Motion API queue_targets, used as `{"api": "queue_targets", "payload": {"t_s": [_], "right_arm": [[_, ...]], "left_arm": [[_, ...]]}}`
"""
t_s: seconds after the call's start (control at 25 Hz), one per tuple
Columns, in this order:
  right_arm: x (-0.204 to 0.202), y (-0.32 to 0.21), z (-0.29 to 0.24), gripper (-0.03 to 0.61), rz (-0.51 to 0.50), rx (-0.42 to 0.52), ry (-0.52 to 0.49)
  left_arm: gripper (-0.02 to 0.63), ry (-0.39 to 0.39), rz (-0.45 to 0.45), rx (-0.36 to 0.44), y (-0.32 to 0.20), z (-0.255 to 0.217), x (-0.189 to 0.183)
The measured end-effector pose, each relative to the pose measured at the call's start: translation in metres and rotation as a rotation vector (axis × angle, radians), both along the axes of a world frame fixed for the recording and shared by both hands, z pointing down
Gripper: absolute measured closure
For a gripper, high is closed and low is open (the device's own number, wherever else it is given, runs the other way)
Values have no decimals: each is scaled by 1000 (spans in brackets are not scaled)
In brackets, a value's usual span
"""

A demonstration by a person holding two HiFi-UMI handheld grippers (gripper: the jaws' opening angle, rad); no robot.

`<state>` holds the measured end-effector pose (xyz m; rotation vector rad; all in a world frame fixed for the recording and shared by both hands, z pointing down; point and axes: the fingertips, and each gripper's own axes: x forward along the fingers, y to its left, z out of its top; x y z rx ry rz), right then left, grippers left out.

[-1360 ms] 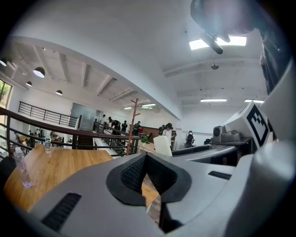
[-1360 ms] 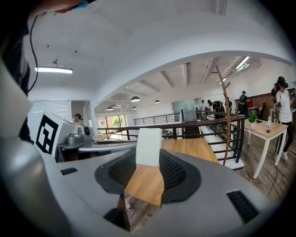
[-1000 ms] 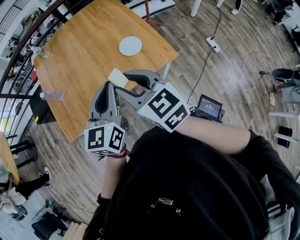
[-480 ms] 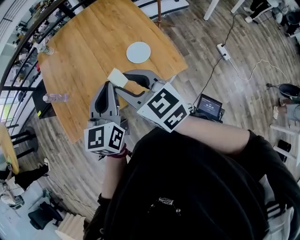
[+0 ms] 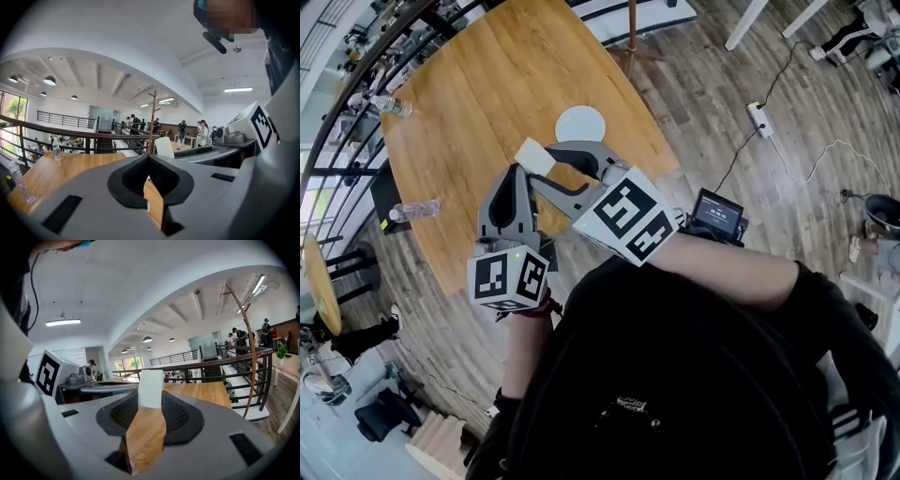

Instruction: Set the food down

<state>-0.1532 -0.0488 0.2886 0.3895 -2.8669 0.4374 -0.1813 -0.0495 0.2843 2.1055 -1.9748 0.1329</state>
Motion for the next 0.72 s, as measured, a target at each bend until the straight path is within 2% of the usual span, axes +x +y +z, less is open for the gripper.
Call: {"api": "queue_targets", "payload": {"t_s": [0.28, 0.72], "right_arm": [[12, -44, 5, 410, -34, -30, -29], [18, -53, 12, 410, -54, -91, -53]], "left_arm": [[611, -24, -30, -29, -43, 4, 12], [611, -45, -36, -94, -52, 11, 18]]}}
